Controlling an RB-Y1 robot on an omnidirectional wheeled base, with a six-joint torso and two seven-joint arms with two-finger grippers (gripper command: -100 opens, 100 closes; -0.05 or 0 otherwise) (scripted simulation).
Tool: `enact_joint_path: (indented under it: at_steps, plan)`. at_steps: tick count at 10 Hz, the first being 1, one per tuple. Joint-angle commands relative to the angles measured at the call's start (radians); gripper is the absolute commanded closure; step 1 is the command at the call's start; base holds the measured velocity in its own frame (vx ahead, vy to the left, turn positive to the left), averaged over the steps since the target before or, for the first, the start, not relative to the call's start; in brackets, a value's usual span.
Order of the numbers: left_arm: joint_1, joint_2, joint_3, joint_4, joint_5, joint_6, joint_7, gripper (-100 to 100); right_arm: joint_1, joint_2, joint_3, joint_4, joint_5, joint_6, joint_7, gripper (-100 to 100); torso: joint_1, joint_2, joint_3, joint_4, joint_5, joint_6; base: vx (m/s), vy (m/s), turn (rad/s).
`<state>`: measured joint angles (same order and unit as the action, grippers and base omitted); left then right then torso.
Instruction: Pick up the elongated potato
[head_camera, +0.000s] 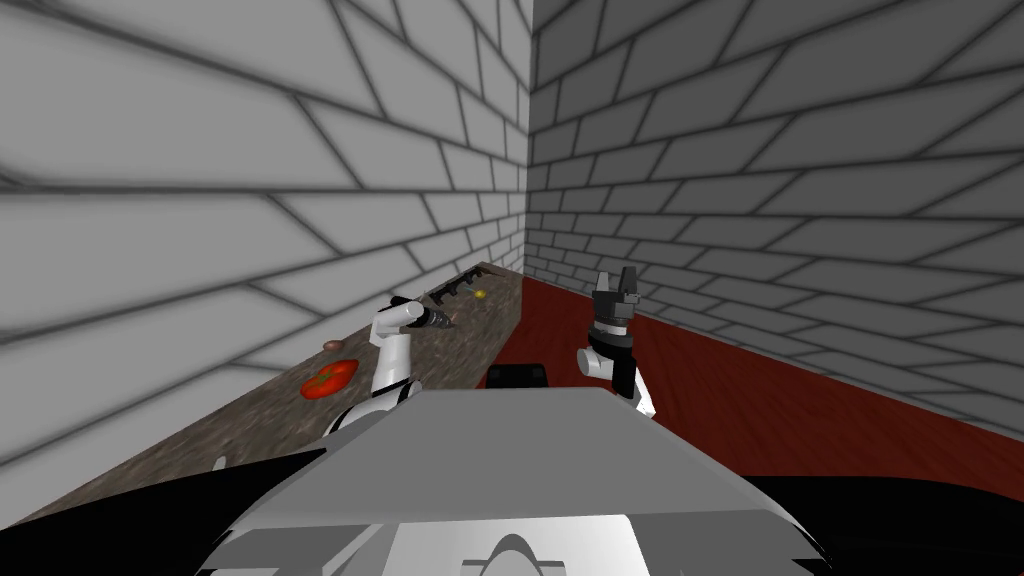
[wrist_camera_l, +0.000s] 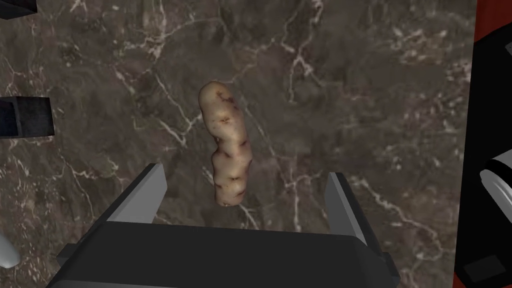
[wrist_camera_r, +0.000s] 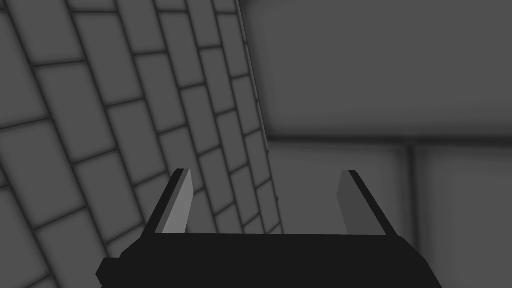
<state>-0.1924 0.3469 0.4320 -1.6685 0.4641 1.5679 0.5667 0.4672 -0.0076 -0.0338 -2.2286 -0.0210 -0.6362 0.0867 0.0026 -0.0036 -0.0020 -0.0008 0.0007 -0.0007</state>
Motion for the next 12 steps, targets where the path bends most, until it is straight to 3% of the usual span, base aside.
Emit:
enact_joint_path:
  at_steps: [1,3,4,5,7,8,9,12]
  plan:
    - [-0.012,0.01,0.008,0.022,0.005,0.036,0.0,-100,0.0,0.0,0.0,0.0,0.0,0.0,0.0,0,0.0,0.0,0.0,0.0,0.0,0.0,0.051,0.048,-0.07]
    - [-0.014,0.012,0.01,0.025,0.007,0.041,0.0,-100,0.0,0.0,0.0,0.0,0.0,0.0,0.0,0,0.0,-0.001,0.0,0.0,0.0,0.0,0.039,0.039,-0.031]
    - [-0.014,0.013,0.011,0.026,0.008,0.045,0.0,0,0.0,0.0,0.0,0.0,0.0,0.0,0.0,0,-0.001,0.001,0.0,0.0,0.0,0.0,0.0,0.0,0.0]
    - [-0.013,0.006,0.005,0.052,0.001,0.014,-0.009,-100,0.0,0.0,0.0,0.0,0.0,0.0,0.0,0,-0.003,0.002,0.001,0.0,0.0,0.0,0.01,0.001,-0.001]
    - [-0.012,-0.002,-0.001,0.078,-0.005,-0.016,-0.018,-100,0.0,0.0,0.0,0.0,0.0,0.0,0.0,0,-0.003,0.002,0.001,0.0,-0.001,0.0,0.016,-0.001,-0.001]
    - [-0.011,0.001,0.002,0.07,-0.002,-0.005,-0.016,-100,0.0,0.0,0.0,0.0,0.0,0.0,0.0,0,-0.003,0.002,0.001,0.0,-0.001,0.0,0.007,-0.001,0.0]
    - [-0.011,0.001,0.001,0.071,-0.002,-0.009,-0.017,100,0.0,0.0,0.0,0.0,0.0,0.0,0.0,0,-0.003,0.003,0.001,0.001,-0.001,0.0,0.0,0.0,0.0]
    - [-0.011,0.001,0.001,0.071,-0.002,-0.008,-0.016,100,0.0,0.0,0.0,0.0,0.0,0.0,0.0,0,-0.003,0.003,0.001,0.0,0.0,0.0,0.0,0.0,0.0]
